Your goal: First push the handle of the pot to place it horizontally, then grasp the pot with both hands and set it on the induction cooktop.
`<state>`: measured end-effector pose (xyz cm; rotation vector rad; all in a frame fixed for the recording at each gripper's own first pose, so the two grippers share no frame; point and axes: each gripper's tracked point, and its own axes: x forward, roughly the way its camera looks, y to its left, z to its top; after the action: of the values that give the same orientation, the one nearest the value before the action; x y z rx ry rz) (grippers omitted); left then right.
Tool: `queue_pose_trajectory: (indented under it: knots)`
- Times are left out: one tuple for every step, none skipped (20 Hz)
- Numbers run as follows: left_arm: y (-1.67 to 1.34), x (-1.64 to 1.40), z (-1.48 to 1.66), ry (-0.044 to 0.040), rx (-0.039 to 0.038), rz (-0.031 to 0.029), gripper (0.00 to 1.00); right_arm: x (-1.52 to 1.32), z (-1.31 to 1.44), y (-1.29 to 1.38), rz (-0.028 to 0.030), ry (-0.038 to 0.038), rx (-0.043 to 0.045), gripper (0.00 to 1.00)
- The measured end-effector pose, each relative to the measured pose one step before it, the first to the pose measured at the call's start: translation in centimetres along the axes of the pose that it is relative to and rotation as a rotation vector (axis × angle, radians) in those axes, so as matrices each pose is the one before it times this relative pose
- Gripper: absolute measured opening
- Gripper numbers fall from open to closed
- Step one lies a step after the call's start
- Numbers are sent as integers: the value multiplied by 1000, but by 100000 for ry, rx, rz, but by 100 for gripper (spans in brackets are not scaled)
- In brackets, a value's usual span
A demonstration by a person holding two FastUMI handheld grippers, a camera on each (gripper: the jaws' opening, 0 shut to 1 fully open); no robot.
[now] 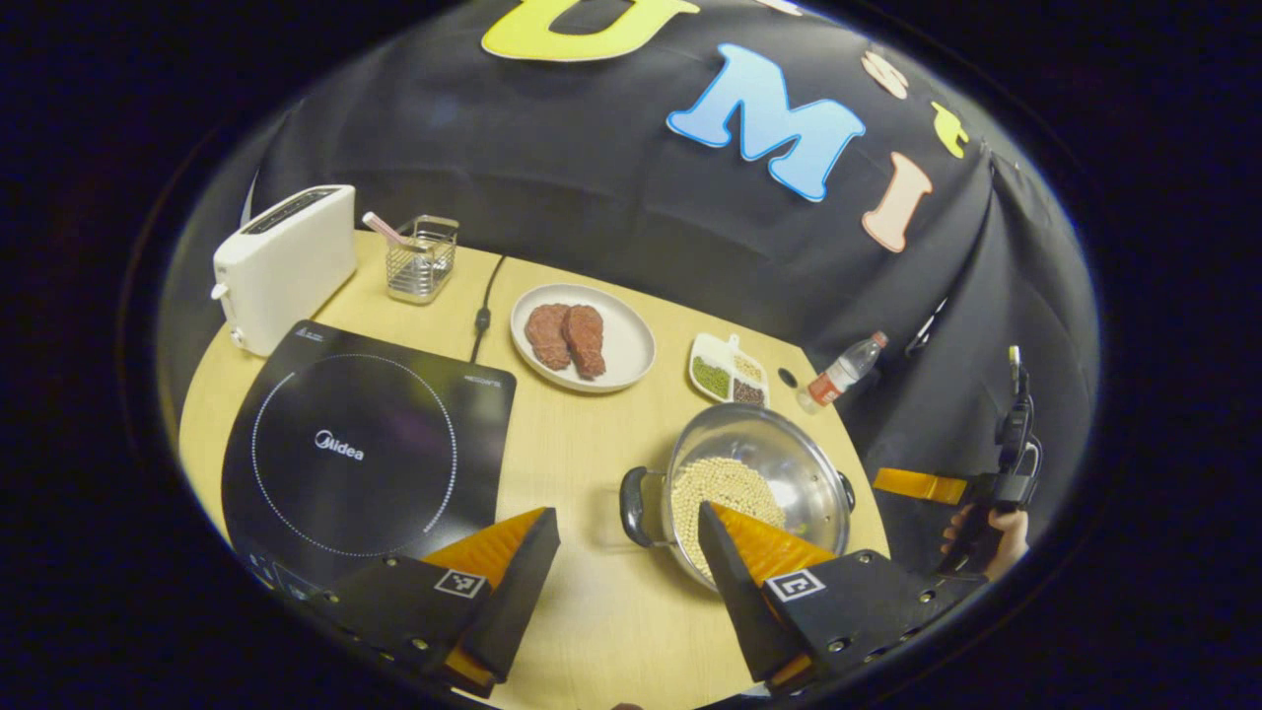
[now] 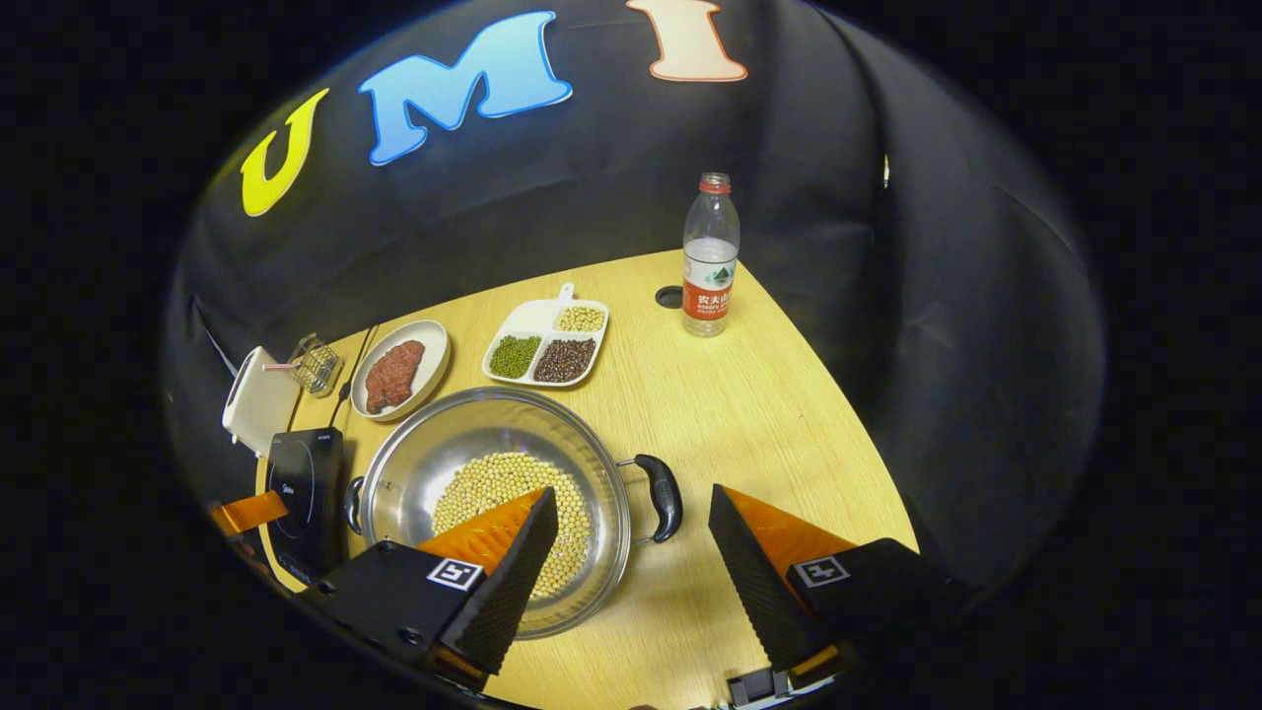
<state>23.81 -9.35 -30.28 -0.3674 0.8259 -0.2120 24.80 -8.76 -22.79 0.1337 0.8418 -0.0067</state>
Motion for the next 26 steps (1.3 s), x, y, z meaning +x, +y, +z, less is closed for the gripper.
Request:
queue_pose_trajectory:
  knots:
    - [-149, 1006, -219, 1129, 313, 244, 87, 671, 5, -168, 387, 806, -250, 98]
    - [-73, 982, -87, 580, 220, 340, 87, 589, -52, -130, 466, 853, -139, 98]
    - [-250, 843, -175, 655, 229, 595, 87, 738, -5, -195, 743, 1157, 146, 98]
    - [-46, 939, -127, 869, 257, 477, 87, 609, -45, -200, 459, 1074, 240, 98]
    - [-218, 956, -313, 1157, 164, 206, 87, 649, -22, -289, 50, 1013, 332, 99]
    - [-188, 872, -226, 1184, 244, 59, 87, 614, -135, -272, 598, 924, 65, 98]
    - [-145, 926, -301, 1094, 518, 193, 87, 667, -145, -110, 882, 917, -135, 98]
    - [-171, 865, -291, 1305, 692, 258, 87, 477, -325, -97, 1047, 1293, -136, 99]
    - [-53, 822, -412, 1732, 581, 364, 87, 605, -289, 82, 1183, 1339, 45, 99]
    - [-147, 787, -247, 1505, 381, -38, 87, 653, -381, 163, 1395, 1235, 52, 98]
    - [-187, 735, -305, 1110, 284, -112, 84, 675, -315, 150, 1098, 1135, 29, 94]
    - [22, 631, -284, 1159, 44, -40, 87, 691, -370, 100, 715, 881, 164, 99]
    - [24, 576, -152, 832, -125, 292, 87, 587, -194, 33, 296, 797, 438, 99]
    - [-24, 558, -145, 787, -291, -99, 87, 444, -316, -62, 226, 876, 797, 94]
    - [-36, 351, -173, 671, -600, -120, 87, 398, -184, 151, 1192, 727, 921, 98]
    - [-136, 291, -133, 299, -795, -604, 87, 339, -310, 307, 1420, 600, 751, 98]
    - [-150, 455, -6, 192, -450, -519, 88, 232, -200, 161, 1016, 237, 20, 94]
    - [-13, 377, -125, 469, 352, 199, 87, 330, -202, 60, 440, 284, -845, 94]
    - [241, 192, -202, 793, 1452, 1120, 88, 269, -257, 95, 341, 516, -1524, 99]
    - [61, 385, -122, 559, 1807, 550, 87, 212, -112, -39, 64, -95, -1358, 91]
    - [350, 125, -46, -64, 1787, 2623, 87, 188, -9, 160, 652, -296, -631, 89]
    - [285, -366, 221, -807, 736, 1814, 71, 252, -28, -17, -482, -303, -345, 93]
    - [71, 523, -52, 4, 252, 236, 55, 221, -148, -296, -1530, 326, -689, 83]
    - [-15, -94, 7, 176, 101, -45, 62, 257, -64, -692, -2288, -434, -1390, 75]
    - [-114, 106, -55, 283, 108, -63, 62, -335, 69, 3, 887, -236, -350, 75]
    - [80, -30, -28, 340, 7, 128, 58, 151, -76, 58, 712, 178, 6, 66]
